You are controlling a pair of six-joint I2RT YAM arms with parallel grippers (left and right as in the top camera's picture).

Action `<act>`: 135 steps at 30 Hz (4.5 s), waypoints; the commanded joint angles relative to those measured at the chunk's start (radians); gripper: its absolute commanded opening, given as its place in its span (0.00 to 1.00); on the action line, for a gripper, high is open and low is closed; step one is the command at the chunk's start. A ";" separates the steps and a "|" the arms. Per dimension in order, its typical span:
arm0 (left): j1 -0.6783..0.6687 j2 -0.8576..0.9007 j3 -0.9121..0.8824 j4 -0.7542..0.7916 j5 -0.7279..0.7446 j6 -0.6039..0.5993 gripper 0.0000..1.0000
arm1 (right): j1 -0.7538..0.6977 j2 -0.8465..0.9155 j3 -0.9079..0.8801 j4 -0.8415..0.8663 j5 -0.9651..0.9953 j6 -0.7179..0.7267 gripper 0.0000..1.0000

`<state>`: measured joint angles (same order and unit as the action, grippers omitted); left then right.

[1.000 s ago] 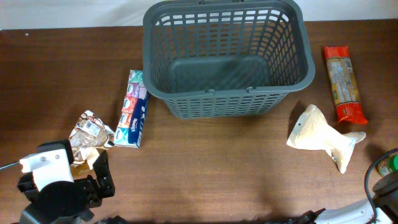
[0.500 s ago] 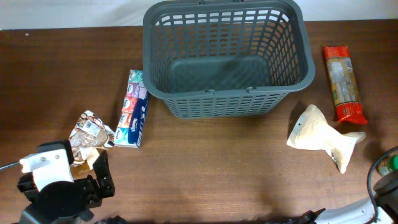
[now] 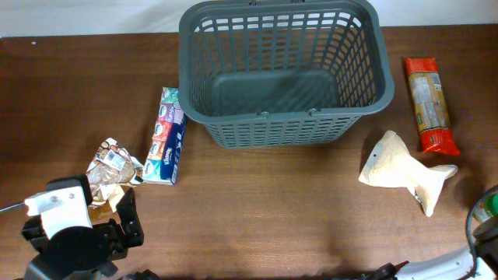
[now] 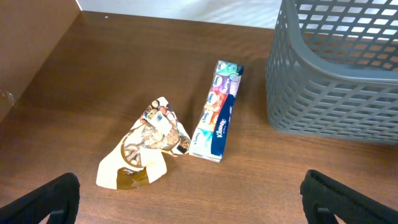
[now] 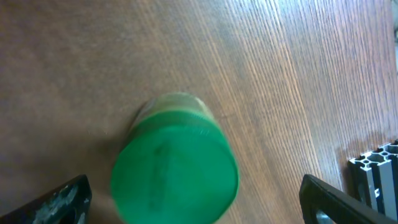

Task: Pack container
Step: 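Lower the right gripper down over the green-capped jar, then close the right gripper around the jar body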

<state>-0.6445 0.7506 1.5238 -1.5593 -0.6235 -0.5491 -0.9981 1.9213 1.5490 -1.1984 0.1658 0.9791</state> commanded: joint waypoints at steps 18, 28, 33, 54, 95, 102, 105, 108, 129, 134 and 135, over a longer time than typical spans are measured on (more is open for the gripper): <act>0.004 -0.002 0.005 0.002 0.008 0.005 1.00 | -0.010 0.032 -0.008 0.003 -0.034 -0.003 0.99; 0.004 -0.002 0.005 0.002 0.008 0.005 1.00 | -0.010 0.037 -0.008 0.003 -0.004 -0.003 0.99; 0.004 -0.002 0.005 0.002 0.008 0.005 1.00 | -0.010 0.069 -0.008 0.003 -0.005 -0.003 0.99; 0.004 -0.002 0.005 0.002 0.008 0.005 1.00 | -0.010 0.100 -0.008 0.053 0.003 -0.059 0.99; 0.004 -0.002 0.005 0.002 0.008 0.005 1.00 | -0.010 0.100 -0.148 0.232 -0.076 -0.137 0.99; 0.004 -0.002 0.005 0.002 0.008 0.005 1.00 | -0.010 0.100 -0.148 0.240 -0.076 -0.137 0.99; 0.004 -0.002 0.005 0.002 0.008 0.005 0.99 | -0.010 0.100 -0.148 0.243 -0.076 -0.138 0.99; 0.004 -0.002 0.005 0.002 0.008 0.005 1.00 | -0.010 0.100 -0.148 0.247 -0.076 -0.138 0.99; 0.004 -0.002 0.005 0.002 0.008 0.005 0.99 | -0.010 0.100 -0.148 0.254 -0.064 -0.137 0.99; 0.004 -0.002 0.005 0.002 0.008 0.005 1.00 | -0.010 0.100 -0.148 0.260 -0.064 -0.137 0.99; 0.004 -0.002 0.005 0.002 0.008 0.005 1.00 | -0.010 0.100 -0.148 0.261 -0.061 -0.137 0.99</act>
<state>-0.6445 0.7506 1.5238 -1.5597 -0.6235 -0.5488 -1.0092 2.0163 1.4059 -0.9398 0.0952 0.8516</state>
